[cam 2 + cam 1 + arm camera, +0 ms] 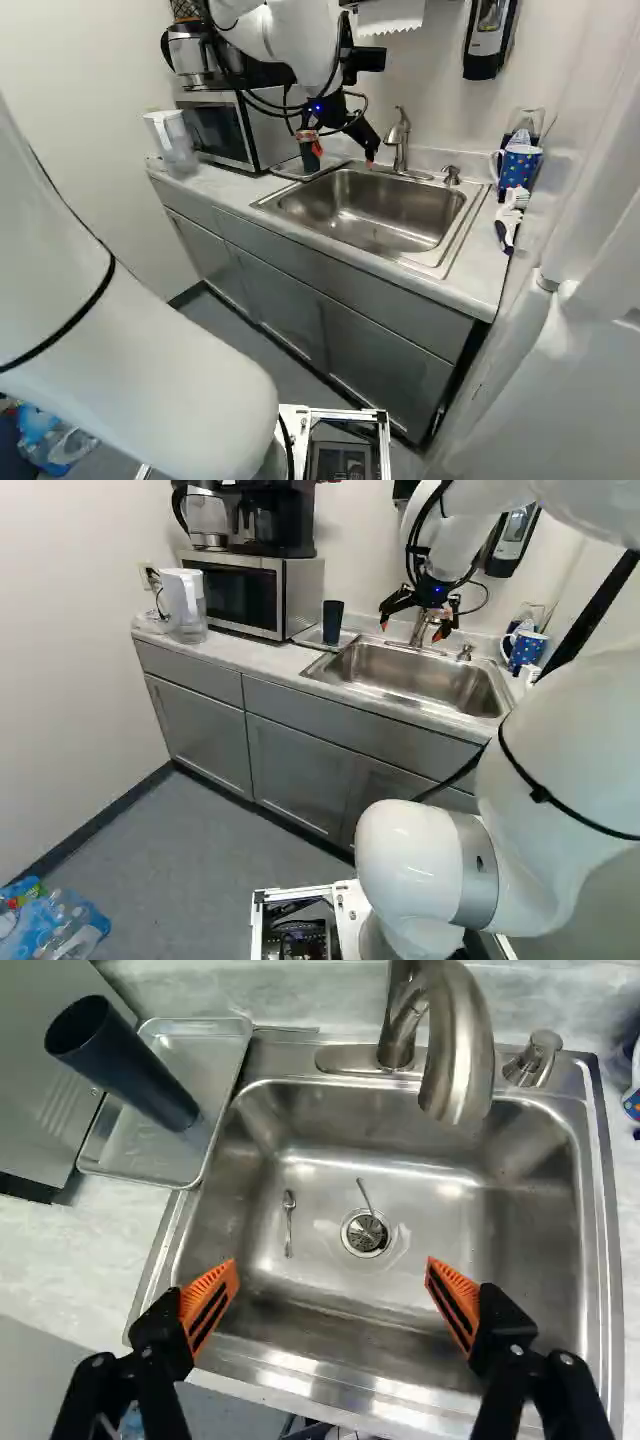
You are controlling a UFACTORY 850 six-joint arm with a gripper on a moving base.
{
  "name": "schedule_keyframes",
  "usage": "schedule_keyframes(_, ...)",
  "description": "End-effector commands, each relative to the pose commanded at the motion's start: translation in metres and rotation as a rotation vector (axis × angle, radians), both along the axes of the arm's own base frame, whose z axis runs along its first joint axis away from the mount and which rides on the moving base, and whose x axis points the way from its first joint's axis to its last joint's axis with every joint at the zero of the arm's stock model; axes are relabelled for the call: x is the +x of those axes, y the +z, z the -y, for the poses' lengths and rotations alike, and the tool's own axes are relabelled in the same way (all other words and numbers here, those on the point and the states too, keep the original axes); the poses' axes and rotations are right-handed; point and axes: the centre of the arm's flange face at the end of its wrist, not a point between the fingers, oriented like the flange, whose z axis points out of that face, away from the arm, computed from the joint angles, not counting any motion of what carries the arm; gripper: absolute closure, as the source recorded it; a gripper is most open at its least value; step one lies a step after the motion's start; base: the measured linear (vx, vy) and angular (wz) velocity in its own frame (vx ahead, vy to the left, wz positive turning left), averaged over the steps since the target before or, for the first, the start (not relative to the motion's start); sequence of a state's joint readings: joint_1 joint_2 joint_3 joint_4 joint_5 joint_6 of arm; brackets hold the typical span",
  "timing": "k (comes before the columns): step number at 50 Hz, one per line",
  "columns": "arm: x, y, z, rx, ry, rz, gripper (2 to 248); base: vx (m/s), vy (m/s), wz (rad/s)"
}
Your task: Rinse the cup and place it in the tray
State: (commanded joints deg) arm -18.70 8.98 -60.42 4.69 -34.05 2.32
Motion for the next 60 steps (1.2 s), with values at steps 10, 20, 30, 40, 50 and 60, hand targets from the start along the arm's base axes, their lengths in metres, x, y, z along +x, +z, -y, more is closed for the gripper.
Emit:
schedule_keyframes(10, 0.0, 0.0, 0.0, 0.0, 0.0, 0.0, 3, 0.0, 0.0, 0.0)
schedule_keyframes(20, 0.0, 0.0, 0.0, 0.0, 0.0, 0.0, 3, 0.0, 0.0, 0.0)
schedule_keyframes(30, 0.0, 0.0, 0.0, 0.0, 0.0, 0.0, 3, 0.0, 0.0, 0.0)
schedule_keyframes(40, 0.0, 0.0, 0.0, 0.0, 0.0, 0.0, 3, 0.0, 0.0, 0.0)
schedule_keyframes(50, 0.0, 0.0, 0.0, 0.0, 0.0, 0.0, 3, -0.054, 0.012, 0.027)
schedule_keyframes(60, 0.0, 0.0, 0.0, 0.0, 0.0, 0.0, 3, -0.074, 0.024, -0.011)
